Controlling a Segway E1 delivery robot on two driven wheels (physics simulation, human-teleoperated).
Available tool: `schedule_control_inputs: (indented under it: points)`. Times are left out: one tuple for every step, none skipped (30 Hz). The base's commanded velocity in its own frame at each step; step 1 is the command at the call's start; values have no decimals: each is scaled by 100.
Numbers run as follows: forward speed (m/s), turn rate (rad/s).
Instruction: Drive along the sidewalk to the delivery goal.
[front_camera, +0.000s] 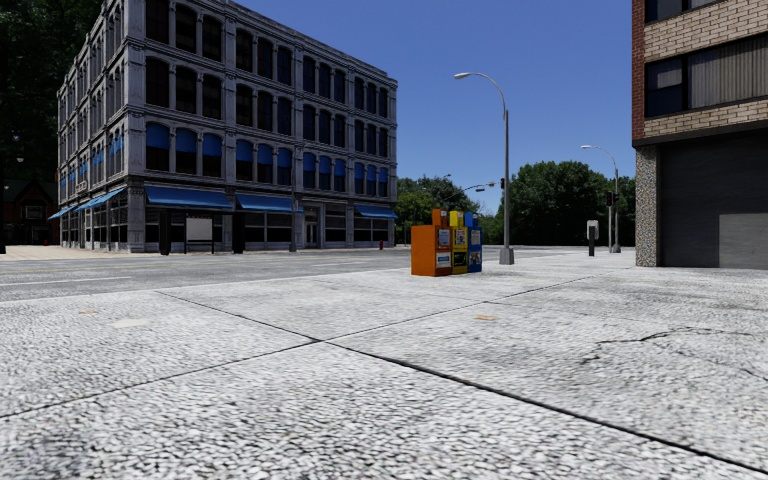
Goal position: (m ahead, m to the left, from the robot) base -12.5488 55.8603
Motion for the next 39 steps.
schedule_control_inputs:
  points:
    - [0,0]
    - [0,0]
    - [0,0]
    - [0,0]
    - [0,0]
    - [0,0]
    - [0,0]
    - [0,0]
    - [0,0]
    - [0,0]
    - [0,0]
    - [0,0]
    - [0,0]
    - [0,0]
    - [0,0]
    - [0,0]
    - [0,0]
    - [0,0]
    - [0,0]
    - [0,0]
    - [0,0]
    - [0,0]
    - [0,0]
    - [0,0]
    - [0,0]
    - [0,0]
    - [0,0]
    - [0,0]
    - [0,0]
    - [0,0]
    - [0,3]
    - [0,16]
    - [0,16]
    - [0,30]
    - [0,45]
    - [0,58]
    - [0,58]
    - [0,71]
    - [0,76]
